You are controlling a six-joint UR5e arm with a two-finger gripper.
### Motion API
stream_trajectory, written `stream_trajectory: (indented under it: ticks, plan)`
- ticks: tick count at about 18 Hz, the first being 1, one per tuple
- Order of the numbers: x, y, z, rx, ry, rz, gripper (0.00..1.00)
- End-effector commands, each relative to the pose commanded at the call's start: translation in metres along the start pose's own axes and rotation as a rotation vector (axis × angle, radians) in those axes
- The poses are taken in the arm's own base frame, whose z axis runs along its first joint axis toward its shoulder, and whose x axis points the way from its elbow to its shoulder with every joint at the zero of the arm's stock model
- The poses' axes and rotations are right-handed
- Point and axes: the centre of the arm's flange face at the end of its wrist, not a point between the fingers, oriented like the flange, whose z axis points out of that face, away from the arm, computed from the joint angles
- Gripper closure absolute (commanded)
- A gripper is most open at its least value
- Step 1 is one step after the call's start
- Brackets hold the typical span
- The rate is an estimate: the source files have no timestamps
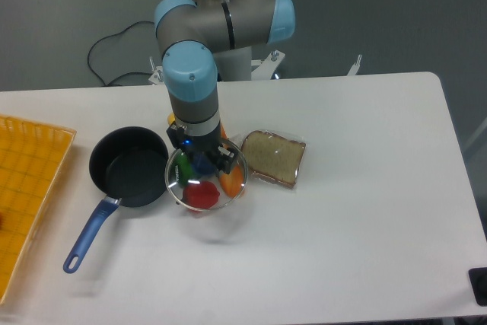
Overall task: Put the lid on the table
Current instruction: 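Hold the glass lid in the gripper above the table beside the saucepan, then carry the glass lid away from the saucepan toward the open table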
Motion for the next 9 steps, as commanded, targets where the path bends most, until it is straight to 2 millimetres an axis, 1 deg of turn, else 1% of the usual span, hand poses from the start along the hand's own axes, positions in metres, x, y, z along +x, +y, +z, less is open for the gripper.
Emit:
stream_trajectory:
  ticks: [3, 7, 9]
  plan:
    - [-0.011, 0.006, -0.001, 0.001, -0.002, -0.001, 0.40]
    - [-0.029, 0.017, -0.001, 0.001, -0.003, -0.003, 0.40]
    - [-0.035, 0.020, -0.002, 0.002, -0.004, 0.000, 0.40]
